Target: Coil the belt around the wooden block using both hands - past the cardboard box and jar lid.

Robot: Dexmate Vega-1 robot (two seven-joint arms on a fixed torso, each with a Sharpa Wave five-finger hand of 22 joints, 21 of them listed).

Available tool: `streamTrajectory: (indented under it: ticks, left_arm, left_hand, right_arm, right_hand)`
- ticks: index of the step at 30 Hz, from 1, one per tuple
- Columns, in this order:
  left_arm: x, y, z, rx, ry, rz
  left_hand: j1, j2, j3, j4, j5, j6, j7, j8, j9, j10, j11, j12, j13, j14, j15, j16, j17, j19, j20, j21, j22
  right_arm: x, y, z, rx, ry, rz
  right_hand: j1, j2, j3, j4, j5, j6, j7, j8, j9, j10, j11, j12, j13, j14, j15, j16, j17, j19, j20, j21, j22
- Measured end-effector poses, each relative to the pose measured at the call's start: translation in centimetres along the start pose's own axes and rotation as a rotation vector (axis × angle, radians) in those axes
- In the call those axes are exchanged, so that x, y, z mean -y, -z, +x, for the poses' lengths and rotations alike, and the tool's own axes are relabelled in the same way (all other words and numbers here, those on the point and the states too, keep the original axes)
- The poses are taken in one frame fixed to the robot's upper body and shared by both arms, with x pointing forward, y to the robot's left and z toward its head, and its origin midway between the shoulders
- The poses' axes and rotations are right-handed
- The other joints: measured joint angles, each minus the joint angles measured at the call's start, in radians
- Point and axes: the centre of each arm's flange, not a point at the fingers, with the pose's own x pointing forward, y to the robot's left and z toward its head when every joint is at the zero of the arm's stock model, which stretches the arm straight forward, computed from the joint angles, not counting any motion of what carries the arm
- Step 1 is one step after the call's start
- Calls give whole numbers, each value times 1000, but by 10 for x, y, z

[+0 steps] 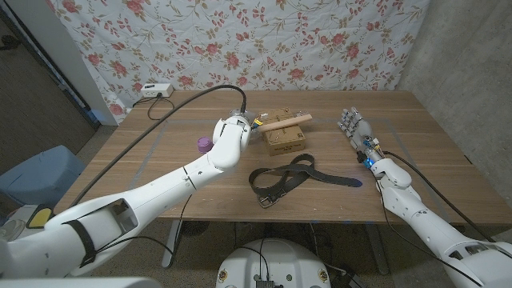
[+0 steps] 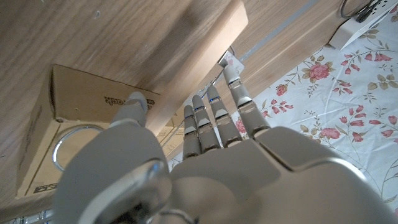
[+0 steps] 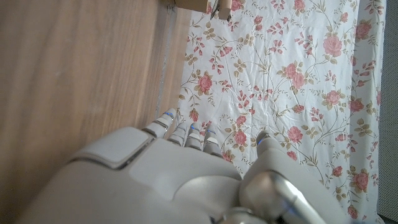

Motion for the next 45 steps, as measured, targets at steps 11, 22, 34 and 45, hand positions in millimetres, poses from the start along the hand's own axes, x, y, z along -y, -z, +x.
streamTrajectory:
  ticks: [11,22,34,45]
  left_arm:
    - [-2,-5,4,40,-100,-29]
    - [-6,-10,14,69,-99,-23]
    - [-17,-11,19,115,-145,-16]
    - [-31,-7,24,180,-128,-21]
  left_hand:
    - [-17,-2,4,-5,-8,24,-13,9,0,22,-29,0,3,39,-4,5,3,-7,14,-16,3]
    - [65,-26,23,-49,-8,70,-25,19,4,60,-43,6,18,49,-6,-4,5,8,-20,-30,1]
    - [129,-12,22,-56,-8,38,-45,5,4,4,-53,-23,31,-30,-2,-28,7,-68,-14,-80,3]
    - [221,-35,22,-61,-8,111,-44,35,9,81,-77,5,45,48,-6,12,12,23,-24,-67,1]
  right_arm:
    - [3,2,2,1,9,6]
    - [6,4,2,7,21,11]
    - [7,6,3,8,30,15]
    - [7,4,6,16,37,16]
  right_hand:
    - [0,0,0,0,0,0,0,0,0,0,0,0,0,5,5,0,0,0,0,0,0]
    - [0,0,0,0,0,0,0,0,0,0,0,0,0,3,7,0,0,5,5,0,0]
    - [0,0,0,0,0,0,0,0,0,0,0,0,0,9,12,0,0,5,5,0,0]
    - [0,0,0,0,0,0,0,0,0,0,0,0,0,9,12,0,0,5,5,1,0]
